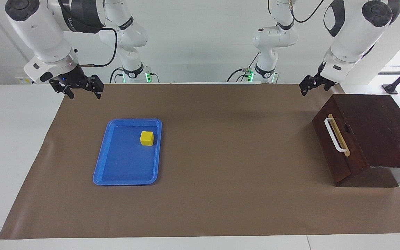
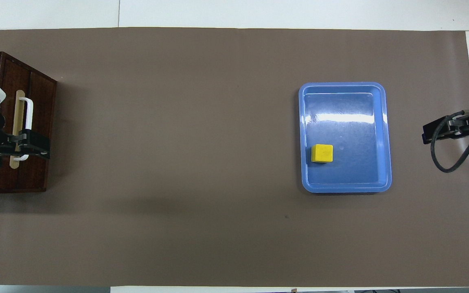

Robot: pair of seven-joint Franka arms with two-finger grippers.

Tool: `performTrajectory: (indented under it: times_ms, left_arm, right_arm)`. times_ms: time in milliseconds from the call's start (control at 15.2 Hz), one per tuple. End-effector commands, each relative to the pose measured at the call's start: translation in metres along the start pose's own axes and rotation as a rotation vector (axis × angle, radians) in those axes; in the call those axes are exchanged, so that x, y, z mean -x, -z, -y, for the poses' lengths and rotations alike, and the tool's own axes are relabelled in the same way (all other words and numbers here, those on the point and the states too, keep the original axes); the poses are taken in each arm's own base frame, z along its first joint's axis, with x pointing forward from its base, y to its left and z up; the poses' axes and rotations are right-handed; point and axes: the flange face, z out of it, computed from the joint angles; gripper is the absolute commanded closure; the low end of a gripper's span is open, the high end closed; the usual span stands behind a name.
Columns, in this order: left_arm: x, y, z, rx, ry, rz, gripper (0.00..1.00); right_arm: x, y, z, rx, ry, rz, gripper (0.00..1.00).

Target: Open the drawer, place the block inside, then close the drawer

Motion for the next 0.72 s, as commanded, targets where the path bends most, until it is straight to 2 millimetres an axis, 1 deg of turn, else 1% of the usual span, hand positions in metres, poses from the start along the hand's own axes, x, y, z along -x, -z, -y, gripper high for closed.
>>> performTrajectory:
  times_ms: [0,328,656]
  left_arm:
    - [0.0053,0.0042,0.0027,0.018,0.004,-0.016,0.0]
    - [0.0051,0.0044,0.0027,0.018,0.004,-0.018,0.0]
    - [0.0058,0.0049,0.0028,0.018,0.004,-0.018,0.0]
  right_arm:
    - [-0.0023,0.0027,-0.005,0.009,0.018,-0.012,0.0]
    - [-0.0015,0.0045,-0.0038,0.006,0.015,-0.017,0.0]
    - [0.0021,-0.0005,-0.0035,-0.001,0.007,0.002,0.0]
